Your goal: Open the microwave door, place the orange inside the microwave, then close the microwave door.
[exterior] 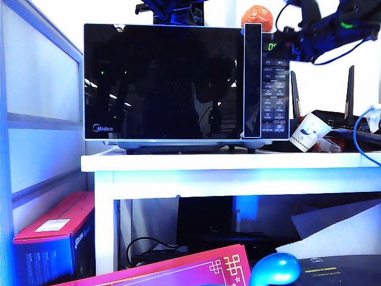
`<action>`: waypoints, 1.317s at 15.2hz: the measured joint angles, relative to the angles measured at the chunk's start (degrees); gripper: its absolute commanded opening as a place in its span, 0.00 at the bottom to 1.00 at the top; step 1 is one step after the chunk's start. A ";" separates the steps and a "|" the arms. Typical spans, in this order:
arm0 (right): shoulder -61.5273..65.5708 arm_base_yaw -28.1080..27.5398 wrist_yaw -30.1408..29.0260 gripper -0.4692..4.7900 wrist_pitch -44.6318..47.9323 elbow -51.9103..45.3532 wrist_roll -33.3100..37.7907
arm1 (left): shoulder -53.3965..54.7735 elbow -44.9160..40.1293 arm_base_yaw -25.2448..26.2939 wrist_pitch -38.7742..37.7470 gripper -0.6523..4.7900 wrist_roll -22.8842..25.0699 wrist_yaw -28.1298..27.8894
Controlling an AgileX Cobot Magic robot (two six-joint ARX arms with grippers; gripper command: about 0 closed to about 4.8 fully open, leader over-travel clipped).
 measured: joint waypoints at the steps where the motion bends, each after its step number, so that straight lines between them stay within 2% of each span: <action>1: 0.74 0.44 -0.33 0.15 0.09 0.48 0.11 | 0.00 0.00 0.00 0.02 0.11 0.00 0.02; 4: 1.51 1.40 -2.40 0.14 -0.37 1.38 0.22 | 0.00 0.00 0.00 -0.02 0.11 0.00 0.02; 5: 1.51 1.29 -3.52 0.11 -0.35 1.40 0.22 | 0.00 0.00 0.00 -0.02 0.11 0.00 0.00; 9: 1.44 -0.09 -8.76 0.10 -0.42 1.40 0.33 | -0.17 0.00 -0.02 -0.09 0.11 -0.28 0.00; 12: -0.13 -1.22 -11.76 0.10 -1.01 1.46 0.46 | -0.35 1.42 -0.02 -2.47 0.11 -3.52 0.13; 14: -0.52 -1.49 -12.61 0.10 -2.36 1.51 0.46 | -0.17 3.34 -0.02 -3.52 0.11 -3.87 0.70; 20: -0.55 -1.77 -20.96 0.10 -3.41 3.10 1.55 | -0.39 4.31 -0.13 -3.58 0.11 -5.35 1.84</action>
